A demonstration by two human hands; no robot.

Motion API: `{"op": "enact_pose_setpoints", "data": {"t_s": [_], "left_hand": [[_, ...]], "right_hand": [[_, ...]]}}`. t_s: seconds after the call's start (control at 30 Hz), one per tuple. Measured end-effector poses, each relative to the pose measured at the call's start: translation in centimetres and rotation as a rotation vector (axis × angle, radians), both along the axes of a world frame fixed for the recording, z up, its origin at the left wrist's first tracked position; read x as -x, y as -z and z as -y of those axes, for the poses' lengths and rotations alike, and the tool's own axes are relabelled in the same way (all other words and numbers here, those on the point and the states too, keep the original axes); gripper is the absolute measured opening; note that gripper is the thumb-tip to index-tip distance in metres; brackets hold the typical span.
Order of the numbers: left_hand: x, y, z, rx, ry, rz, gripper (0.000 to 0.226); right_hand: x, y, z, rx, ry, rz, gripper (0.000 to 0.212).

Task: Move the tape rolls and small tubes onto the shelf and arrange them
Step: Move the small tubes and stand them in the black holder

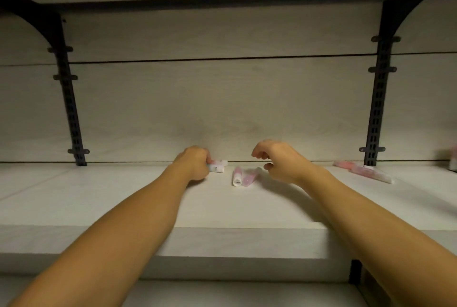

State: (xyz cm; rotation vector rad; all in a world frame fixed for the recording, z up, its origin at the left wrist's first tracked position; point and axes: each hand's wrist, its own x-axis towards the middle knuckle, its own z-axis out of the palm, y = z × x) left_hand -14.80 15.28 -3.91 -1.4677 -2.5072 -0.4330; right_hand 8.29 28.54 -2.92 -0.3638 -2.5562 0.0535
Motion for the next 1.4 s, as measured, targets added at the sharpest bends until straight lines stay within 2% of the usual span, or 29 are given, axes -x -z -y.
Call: {"op": "enact_pose_setpoints", "data": {"t_s": [0.17, 0.33, 0.53, 0.73, 0.8, 0.93, 1.03, 1.1, 1.27, 1.4], "left_hand": [[-0.1, 0.1, 0.5, 0.054, -0.020, -0.006, 0.021], [-0.1, 0.1, 1.4, -0.028, -0.021, 0.120, 0.025], [-0.8, -0.8, 2.6, -0.595, 0.081, 0.582, 0.026], [-1.3, -2.3, 3.4, -1.063, 0.194, 1.081, 0.037], [-1.2, -2.4, 3.7, -1.138, 0.197, 1.178, 0.037], [-1.3, -2.2, 4.1, -1.142, 0.181, 1.227, 0.036], [-1.9, -2.0, 4.0, -1.099, 0.166, 1.271, 0.025], [-2.1, -2.0, 4.0, -1.066, 0.147, 1.275, 0.021], [-2.2, -2.9, 3.4, -0.947, 0.153, 1.246, 0.034], [-4.0, -3.6, 2.3, -0.770, 0.195, 1.159, 0.035]], "right_hand": [[-0.4, 0.2, 0.1, -0.020, 0.013, 0.007, 0.038], [-0.7, 0.5, 0.0, 0.007, -0.001, 0.039, 0.036], [-0.4, 0.9, 0.6, 0.001, -0.042, 0.098, 0.035], [0.4, 1.7, 0.8, -0.092, -0.052, 0.170, 0.032], [0.4, 1.8, 0.8, -0.088, -0.045, 0.174, 0.031], [0.2, 1.9, 1.0, -0.110, -0.005, 0.172, 0.023], [-0.4, 1.4, 1.2, -0.136, 0.052, 0.170, 0.010], [-1.0, 0.8, 1.1, -0.140, 0.110, 0.165, 0.010], [-3.9, -1.0, 1.1, -0.096, 0.244, 0.040, 0.003], [-7.4, -1.6, 2.1, -0.032, 0.371, -0.087, 0.011]]}}
